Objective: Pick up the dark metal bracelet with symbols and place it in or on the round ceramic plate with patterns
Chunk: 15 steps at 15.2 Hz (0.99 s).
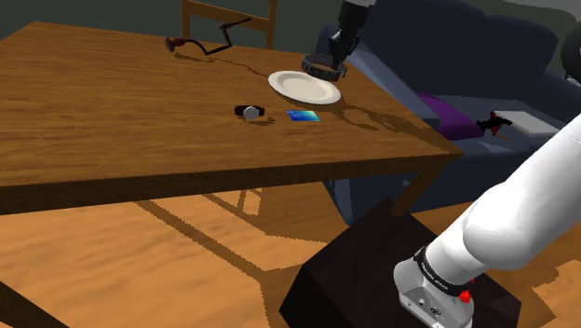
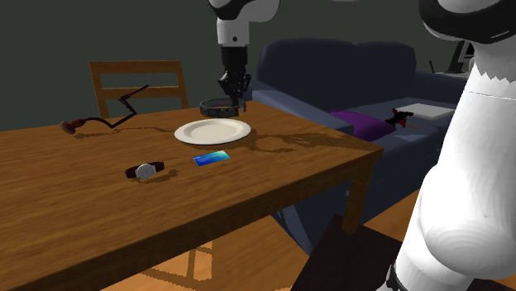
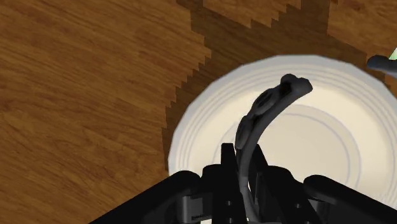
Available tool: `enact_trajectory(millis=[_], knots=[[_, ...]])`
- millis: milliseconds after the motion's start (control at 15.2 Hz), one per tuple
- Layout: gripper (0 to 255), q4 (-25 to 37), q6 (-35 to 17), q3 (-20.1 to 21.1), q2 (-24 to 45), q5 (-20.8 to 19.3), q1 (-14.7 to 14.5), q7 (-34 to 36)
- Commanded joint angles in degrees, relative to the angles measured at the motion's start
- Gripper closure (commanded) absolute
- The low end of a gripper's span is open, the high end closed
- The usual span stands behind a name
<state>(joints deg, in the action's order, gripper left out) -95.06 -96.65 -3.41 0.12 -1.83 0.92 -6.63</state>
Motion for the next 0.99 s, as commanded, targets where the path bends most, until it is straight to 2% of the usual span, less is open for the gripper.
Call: enact_trajectory(millis=[0, 132, 924], knots=[[255, 6.98, 1.56, -0.1, 5.45, 0.35, 0.1, -0.27], [255, 16.09, 3.87, -0.25, 12.24, 0.8, 0.41, -0.73], [255, 4.94, -5.92, -0.19, 10.89, 0.68, 0.36, -0.44]])
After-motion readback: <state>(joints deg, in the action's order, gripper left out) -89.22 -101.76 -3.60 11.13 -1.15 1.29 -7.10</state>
